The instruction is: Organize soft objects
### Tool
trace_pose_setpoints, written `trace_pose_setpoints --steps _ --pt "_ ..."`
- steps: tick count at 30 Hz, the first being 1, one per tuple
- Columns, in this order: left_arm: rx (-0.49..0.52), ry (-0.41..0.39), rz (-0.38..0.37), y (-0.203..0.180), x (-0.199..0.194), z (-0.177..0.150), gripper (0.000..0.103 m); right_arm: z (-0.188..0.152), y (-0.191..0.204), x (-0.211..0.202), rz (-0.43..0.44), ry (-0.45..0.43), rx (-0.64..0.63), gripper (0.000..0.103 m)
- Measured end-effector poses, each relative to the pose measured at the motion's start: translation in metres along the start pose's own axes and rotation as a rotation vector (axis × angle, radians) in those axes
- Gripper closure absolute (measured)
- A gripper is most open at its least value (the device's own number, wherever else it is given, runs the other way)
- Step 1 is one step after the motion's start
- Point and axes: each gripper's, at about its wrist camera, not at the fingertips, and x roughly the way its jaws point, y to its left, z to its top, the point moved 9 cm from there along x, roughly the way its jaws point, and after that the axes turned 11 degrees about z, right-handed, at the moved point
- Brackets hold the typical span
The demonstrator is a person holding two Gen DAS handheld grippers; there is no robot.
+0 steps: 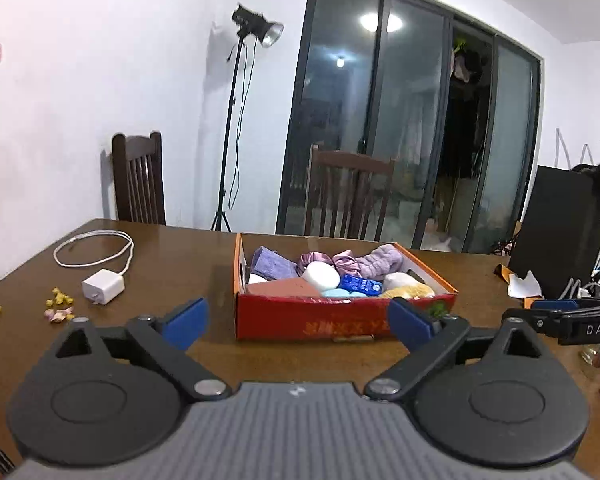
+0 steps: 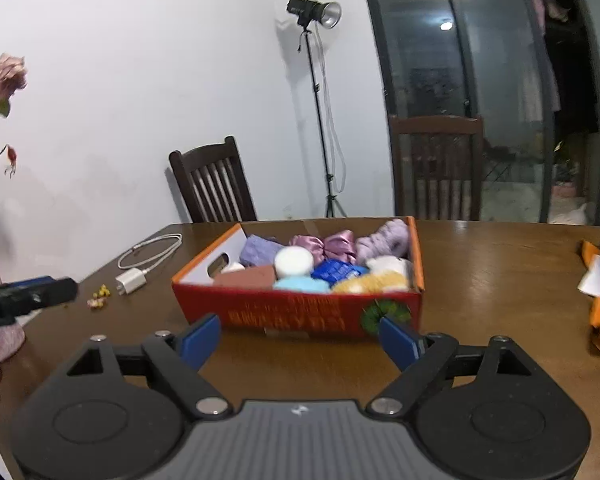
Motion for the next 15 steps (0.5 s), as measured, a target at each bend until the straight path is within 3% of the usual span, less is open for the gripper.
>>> trace_pose_setpoints --steps 15 --pt "-0.009 -0.082 0.046 0.016 -0.118 -0.075 0.0 -0.105 0.071 -0.091 -0.039 -0.111 -0.011 0.007"
